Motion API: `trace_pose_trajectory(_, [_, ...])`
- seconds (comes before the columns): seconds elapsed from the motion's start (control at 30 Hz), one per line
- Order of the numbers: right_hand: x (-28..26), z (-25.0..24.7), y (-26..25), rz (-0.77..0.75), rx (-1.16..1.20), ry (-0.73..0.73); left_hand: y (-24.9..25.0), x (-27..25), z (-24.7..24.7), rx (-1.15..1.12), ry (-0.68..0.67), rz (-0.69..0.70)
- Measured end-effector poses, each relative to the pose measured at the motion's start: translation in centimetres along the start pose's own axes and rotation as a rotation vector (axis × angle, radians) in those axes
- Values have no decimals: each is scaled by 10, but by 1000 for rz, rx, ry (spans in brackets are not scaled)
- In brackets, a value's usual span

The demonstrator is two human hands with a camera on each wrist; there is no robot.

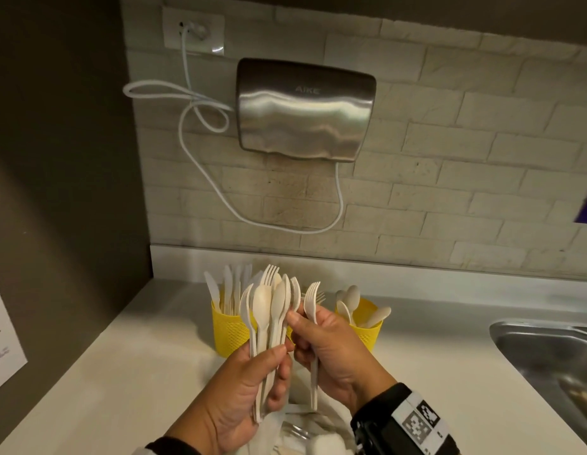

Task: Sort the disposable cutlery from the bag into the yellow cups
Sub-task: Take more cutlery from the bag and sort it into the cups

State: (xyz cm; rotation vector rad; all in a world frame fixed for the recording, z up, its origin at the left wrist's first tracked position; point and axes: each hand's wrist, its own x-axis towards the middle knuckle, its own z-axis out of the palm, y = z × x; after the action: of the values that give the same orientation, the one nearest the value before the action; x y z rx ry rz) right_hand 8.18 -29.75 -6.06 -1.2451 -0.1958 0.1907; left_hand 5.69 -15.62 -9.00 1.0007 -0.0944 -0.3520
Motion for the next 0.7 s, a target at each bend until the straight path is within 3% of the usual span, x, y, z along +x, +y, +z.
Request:
trace_pose_trajectory(0.2, [14, 6, -2, -26, 34, 189, 2, 1, -6, 71, 25, 33])
trace_pose_trajectory(0.33, [27, -4, -32, -74, 239, 400, 2, -5, -8, 155, -10, -24])
trace_pose_trajectory(0.4, [31, -12, -48, -81, 422, 433, 3, -9, -10, 166, -86, -77])
trace_pose_trajectory(0.47, [31, -19, -54, -62, 488, 369, 6, -12, -10, 136, -169, -118])
trace_pose_trajectory(0.63, [11, -15, -29, -2, 136, -42, 12, -12, -6, 102, -265, -162])
trace_pose_trajectory(0.7, [10, -13, -23, -17, 65, -86, 13, -12, -3, 132, -279, -186])
